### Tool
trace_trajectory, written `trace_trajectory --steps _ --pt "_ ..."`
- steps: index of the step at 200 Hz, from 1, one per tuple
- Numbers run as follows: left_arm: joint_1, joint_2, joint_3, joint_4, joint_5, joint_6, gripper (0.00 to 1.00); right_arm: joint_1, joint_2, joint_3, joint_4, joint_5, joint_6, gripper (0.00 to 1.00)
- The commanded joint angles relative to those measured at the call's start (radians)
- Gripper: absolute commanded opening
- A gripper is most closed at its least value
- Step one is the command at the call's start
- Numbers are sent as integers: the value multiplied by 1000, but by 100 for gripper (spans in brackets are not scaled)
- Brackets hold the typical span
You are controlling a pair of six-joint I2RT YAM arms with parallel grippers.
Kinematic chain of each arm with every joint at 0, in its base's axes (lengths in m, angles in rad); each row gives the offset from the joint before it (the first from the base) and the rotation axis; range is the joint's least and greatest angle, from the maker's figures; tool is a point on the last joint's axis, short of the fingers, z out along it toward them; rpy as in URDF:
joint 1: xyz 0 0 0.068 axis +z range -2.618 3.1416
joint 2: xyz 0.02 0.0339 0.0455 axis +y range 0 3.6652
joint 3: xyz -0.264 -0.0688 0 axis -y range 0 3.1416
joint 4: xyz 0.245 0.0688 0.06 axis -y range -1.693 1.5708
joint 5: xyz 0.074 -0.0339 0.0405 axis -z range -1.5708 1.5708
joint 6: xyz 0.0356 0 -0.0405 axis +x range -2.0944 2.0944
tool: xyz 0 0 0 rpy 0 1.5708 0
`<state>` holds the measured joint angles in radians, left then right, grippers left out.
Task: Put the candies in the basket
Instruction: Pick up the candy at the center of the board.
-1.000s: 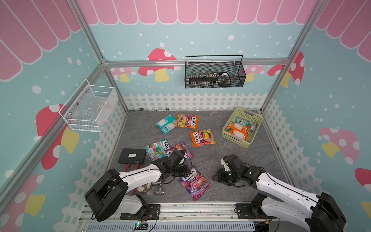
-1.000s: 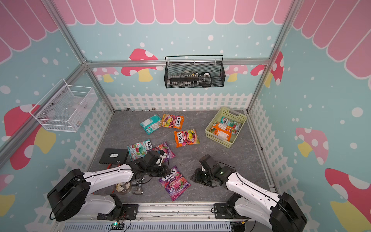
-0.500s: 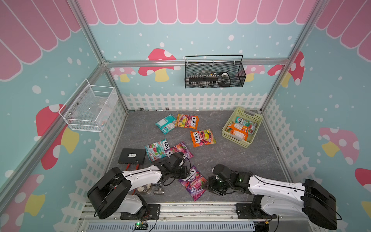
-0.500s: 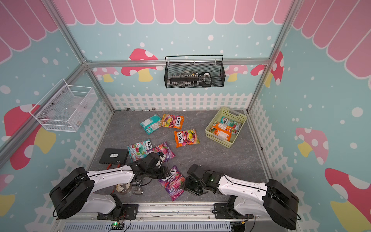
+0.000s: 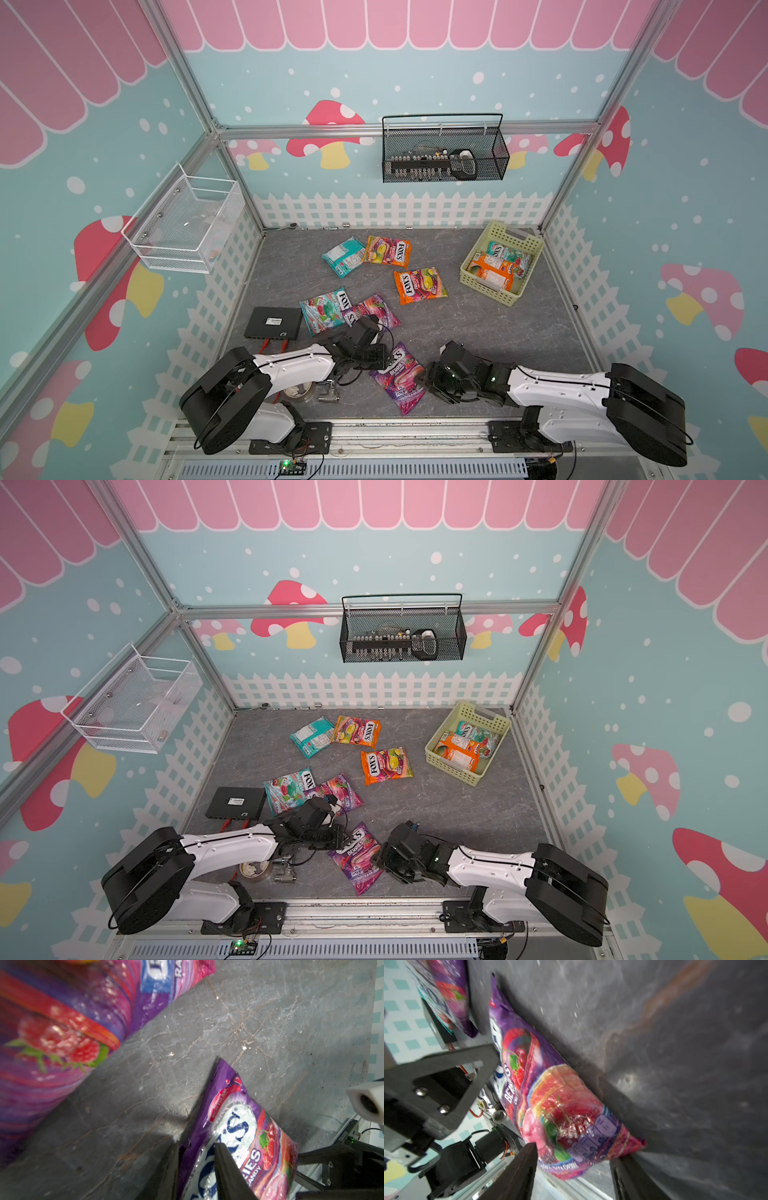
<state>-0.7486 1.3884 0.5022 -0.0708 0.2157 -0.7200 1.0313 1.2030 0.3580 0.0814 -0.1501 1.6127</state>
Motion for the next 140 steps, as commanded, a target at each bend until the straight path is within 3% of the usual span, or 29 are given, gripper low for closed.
trace_trajectory --steps 1,26,49,66,103,127,140 --pt "-5 1 -40 -62 -42 -23 34 -46 25 -37 190 126 -43 61" --pt "-5 -10 -42 -62 -49 -33 34 -99 65 -18 315 75 -150 58" --pt "-5 -2 -36 -60 -50 -36 34 -103 57 20 254 53 -243 57" --pt "-5 5 -33 -54 -54 -36 34 -102 45 -19 237 50 -234 53" --pt "-7 21 -28 -45 -50 -33 33 -103 76 -110 423 30 -197 48" --pt "-9 23 -30 -41 -56 -44 33 -104 92 -56 400 30 -262 30" --pt "-9 5 -33 -38 -71 -60 33 -103 65 -42 369 58 -288 15"
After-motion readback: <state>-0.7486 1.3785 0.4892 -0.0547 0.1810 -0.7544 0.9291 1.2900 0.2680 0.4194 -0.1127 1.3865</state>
